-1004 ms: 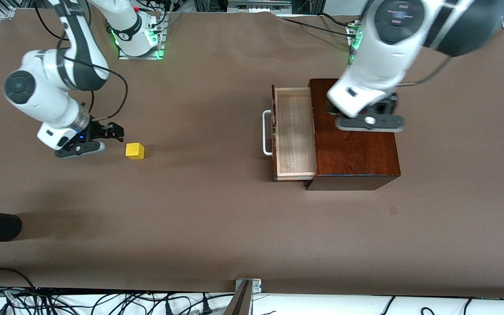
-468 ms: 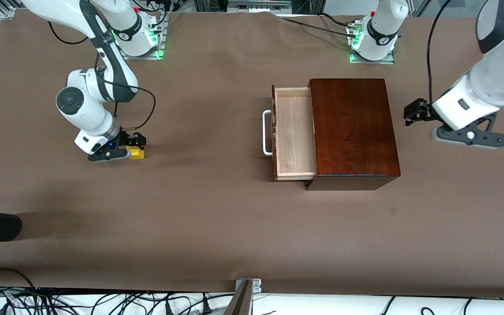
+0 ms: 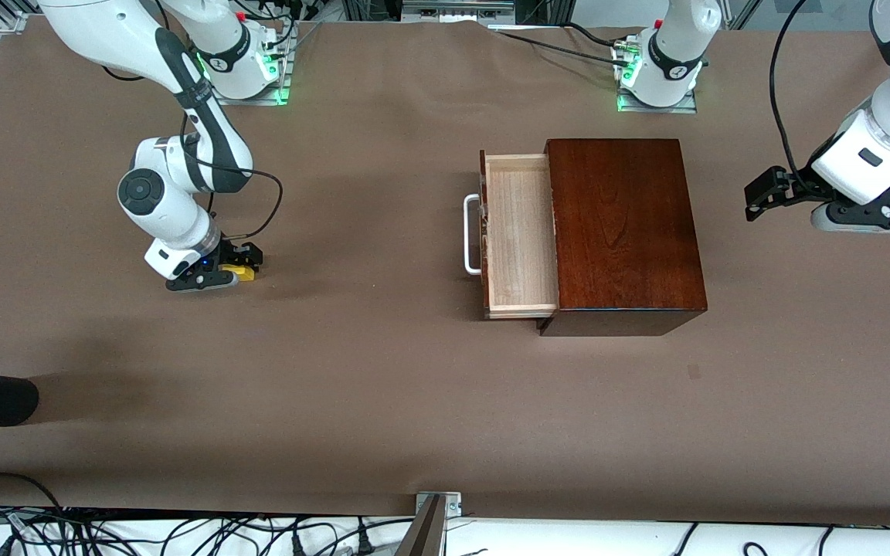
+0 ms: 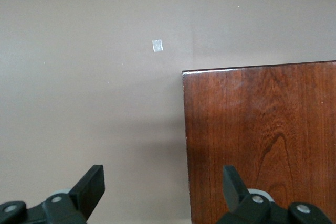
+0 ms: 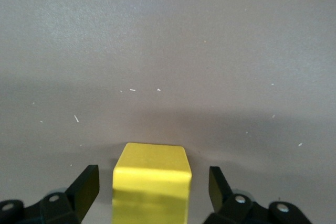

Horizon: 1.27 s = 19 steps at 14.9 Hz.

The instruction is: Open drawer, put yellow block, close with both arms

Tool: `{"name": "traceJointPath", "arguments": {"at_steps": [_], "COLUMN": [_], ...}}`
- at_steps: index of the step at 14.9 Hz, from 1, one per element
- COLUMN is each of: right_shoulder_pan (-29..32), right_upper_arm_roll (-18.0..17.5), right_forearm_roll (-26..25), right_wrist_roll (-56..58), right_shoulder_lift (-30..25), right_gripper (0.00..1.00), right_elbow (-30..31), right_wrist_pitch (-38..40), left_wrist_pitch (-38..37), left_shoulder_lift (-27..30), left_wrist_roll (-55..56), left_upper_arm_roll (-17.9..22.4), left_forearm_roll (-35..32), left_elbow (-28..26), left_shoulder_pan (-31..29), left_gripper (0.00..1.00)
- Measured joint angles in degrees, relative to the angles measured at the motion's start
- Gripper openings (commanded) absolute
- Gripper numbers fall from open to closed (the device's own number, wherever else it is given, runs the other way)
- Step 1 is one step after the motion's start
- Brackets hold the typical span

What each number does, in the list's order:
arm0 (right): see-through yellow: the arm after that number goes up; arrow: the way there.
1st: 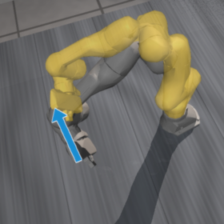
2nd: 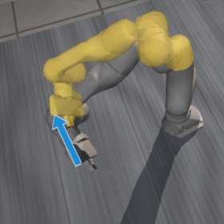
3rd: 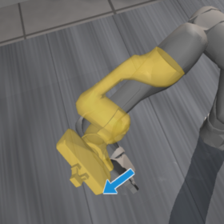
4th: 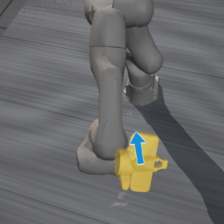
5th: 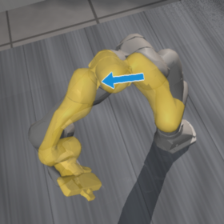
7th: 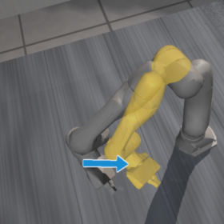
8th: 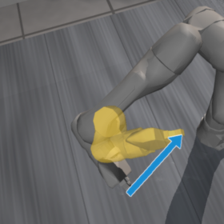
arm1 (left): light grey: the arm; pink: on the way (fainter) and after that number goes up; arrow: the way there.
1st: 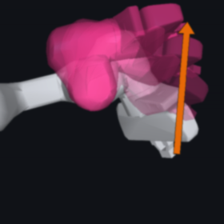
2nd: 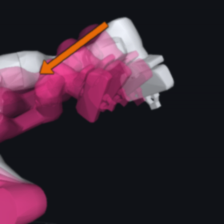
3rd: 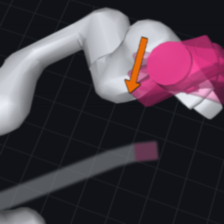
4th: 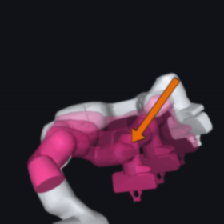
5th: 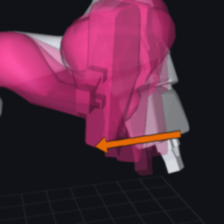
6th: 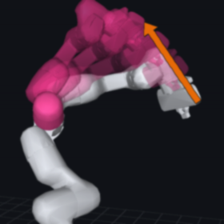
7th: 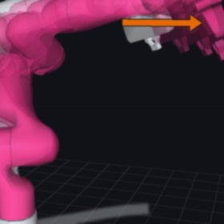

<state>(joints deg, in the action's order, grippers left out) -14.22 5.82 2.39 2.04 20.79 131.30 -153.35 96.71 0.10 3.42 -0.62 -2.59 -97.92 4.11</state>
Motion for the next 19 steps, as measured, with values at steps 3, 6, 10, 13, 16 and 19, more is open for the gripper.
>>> {"name": "traceJointPath", "arguments": {"at_steps": [3, 6, 10, 13, 16, 19], "right_shoulder_pan": [0.00, -0.04, -0.12, -0.84, -5.29, -13.15], "right_upper_arm_roll": [0.00, -0.05, -0.59, -4.01, -5.87, -6.19], "right_forearm_roll": [0.00, -0.01, -0.04, -0.04, -0.04, -0.05], "right_wrist_roll": [-0.01, 0.08, 0.48, 0.52, 1.20, 2.01], "right_shoulder_lift": [0.00, -0.80, -2.72, -3.41, -2.40, 2.41], "right_gripper": [0.00, 0.00, 0.00, 0.00, 0.00, 0.00], "right_elbow": [0.00, -1.59, -12.79, -25.36, -36.78, -48.53], "right_wrist_pitch": [0.32, 4.04, 20.99, 33.93, 41.46, 47.53], "left_wrist_pitch": [0.06, 0.06, 0.06, 0.06, -0.01, -0.03], "left_shoulder_lift": [0.70, 0.92, 0.94, 1.06, 1.12, 1.15], "left_wrist_roll": [0.27, 0.32, 0.37, 0.37, 0.37, 0.37], "left_upper_arm_roll": [-0.10, -0.73, -0.98, -1.07, -1.16, -1.21], "left_forearm_roll": [0.00, 0.00, 0.00, 0.00, 0.00, 0.00], "left_elbow": [-0.97, -0.99, -1.02, -1.02, -1.02, -1.00], "left_shoulder_pan": [-0.34, -0.35, -0.38, -0.40, -0.40, -0.44], "left_gripper": [1.00, 1.00, 1.00, 1.00, 1.00, 1.00]}}
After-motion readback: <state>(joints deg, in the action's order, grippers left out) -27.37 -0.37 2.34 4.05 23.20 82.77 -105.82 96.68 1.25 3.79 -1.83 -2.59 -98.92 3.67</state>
